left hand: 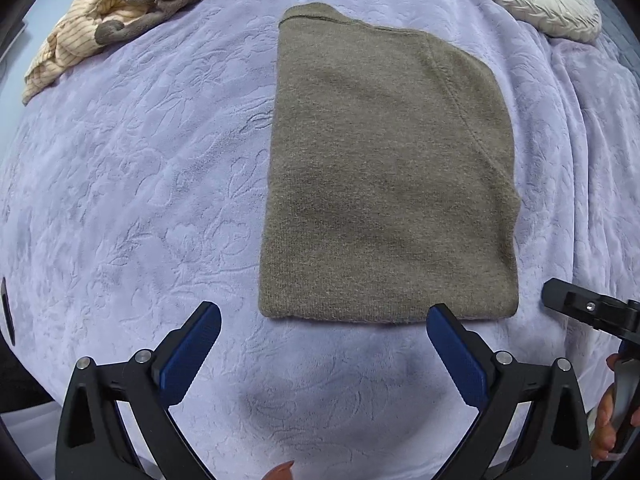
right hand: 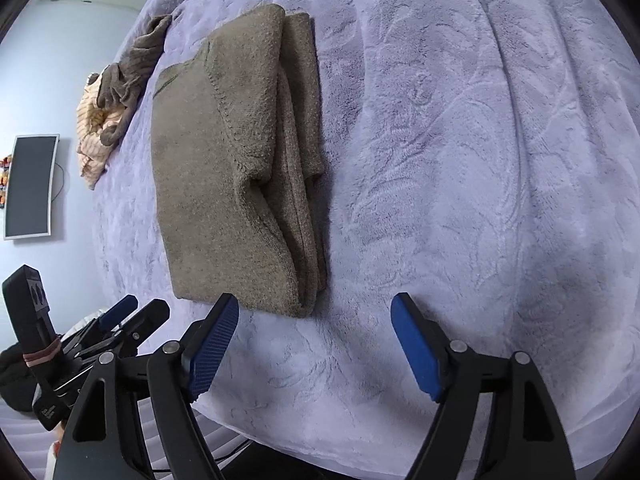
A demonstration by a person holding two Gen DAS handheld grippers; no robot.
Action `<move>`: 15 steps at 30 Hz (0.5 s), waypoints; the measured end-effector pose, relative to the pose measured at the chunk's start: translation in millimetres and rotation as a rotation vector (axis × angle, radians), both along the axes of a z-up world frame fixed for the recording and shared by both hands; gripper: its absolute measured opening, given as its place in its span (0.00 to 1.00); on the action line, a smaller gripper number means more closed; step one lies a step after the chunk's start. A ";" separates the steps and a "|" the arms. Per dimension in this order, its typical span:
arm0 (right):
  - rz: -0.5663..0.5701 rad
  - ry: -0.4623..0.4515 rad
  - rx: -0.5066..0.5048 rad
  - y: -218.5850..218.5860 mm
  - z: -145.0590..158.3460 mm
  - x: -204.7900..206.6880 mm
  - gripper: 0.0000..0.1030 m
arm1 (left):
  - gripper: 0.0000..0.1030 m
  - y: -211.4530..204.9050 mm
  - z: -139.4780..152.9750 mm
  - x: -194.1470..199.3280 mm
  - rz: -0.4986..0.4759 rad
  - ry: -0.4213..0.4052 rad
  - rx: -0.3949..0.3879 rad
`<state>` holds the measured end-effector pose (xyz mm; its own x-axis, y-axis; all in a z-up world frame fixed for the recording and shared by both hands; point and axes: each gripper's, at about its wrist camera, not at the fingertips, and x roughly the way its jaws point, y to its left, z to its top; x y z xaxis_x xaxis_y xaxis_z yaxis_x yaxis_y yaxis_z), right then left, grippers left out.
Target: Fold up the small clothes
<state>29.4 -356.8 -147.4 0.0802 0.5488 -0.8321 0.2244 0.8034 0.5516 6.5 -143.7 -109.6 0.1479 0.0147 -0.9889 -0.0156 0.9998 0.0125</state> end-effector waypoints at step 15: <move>-0.022 -0.088 0.030 -0.5 0.7 35.9 1.00 | 1.00 20.5 -12.8 27.0 0.030 0.023 -0.050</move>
